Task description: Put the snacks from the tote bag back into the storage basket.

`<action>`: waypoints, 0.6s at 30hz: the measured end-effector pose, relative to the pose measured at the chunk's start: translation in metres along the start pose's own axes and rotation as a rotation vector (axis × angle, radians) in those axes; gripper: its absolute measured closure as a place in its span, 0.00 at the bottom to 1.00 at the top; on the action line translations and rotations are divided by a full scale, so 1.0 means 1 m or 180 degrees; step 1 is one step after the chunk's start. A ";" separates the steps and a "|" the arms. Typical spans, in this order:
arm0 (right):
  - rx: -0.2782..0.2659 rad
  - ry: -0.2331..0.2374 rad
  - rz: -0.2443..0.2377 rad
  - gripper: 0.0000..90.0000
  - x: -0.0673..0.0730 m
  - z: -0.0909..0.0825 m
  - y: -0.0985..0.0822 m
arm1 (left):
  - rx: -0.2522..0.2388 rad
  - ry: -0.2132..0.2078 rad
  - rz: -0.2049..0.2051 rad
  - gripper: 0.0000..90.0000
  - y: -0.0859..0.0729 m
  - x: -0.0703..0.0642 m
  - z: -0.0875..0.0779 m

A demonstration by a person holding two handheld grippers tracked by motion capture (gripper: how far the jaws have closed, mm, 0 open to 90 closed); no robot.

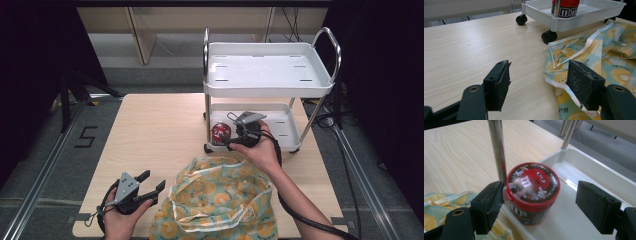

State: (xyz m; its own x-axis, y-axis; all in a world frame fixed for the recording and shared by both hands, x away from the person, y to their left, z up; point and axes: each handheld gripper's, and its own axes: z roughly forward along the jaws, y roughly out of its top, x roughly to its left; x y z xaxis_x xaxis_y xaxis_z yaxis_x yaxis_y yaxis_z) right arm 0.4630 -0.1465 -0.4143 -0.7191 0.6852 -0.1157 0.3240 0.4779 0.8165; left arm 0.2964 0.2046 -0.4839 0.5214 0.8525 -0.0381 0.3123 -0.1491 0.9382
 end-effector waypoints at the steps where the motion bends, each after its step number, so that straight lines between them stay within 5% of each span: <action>1: -0.0028 0.0041 0.0035 0.26 0.000 -0.002 -0.001 | 0.0001 0.0000 -0.0001 0.38 0.000 0.000 0.000; 9: -0.0072 0.0032 0.0147 0.26 0.003 -0.019 -0.008 | 0.0033 0.0031 0.0014 0.38 0.000 0.000 -0.001; 12: -0.0111 0.0079 0.0068 0.27 0.003 -0.025 -0.011 | 0.0007 0.0010 0.0009 0.38 0.000 0.000 0.000; 13: -0.0120 0.0087 0.0166 0.27 0.005 -0.028 -0.012 | 0.0007 0.0010 0.0009 0.38 0.000 0.000 0.000; 18: -0.0134 0.0093 0.0103 0.27 0.007 -0.039 -0.018 | 0.0008 0.0018 0.0010 0.38 0.000 0.000 -0.001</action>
State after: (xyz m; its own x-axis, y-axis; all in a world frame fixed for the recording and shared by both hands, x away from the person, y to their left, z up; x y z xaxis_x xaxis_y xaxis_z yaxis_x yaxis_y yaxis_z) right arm 0.4284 -0.1719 -0.4081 -0.7267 0.6831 -0.0728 0.3215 0.4319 0.8427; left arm 0.2958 0.2048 -0.4841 0.5180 0.8547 -0.0331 0.3125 -0.1531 0.9375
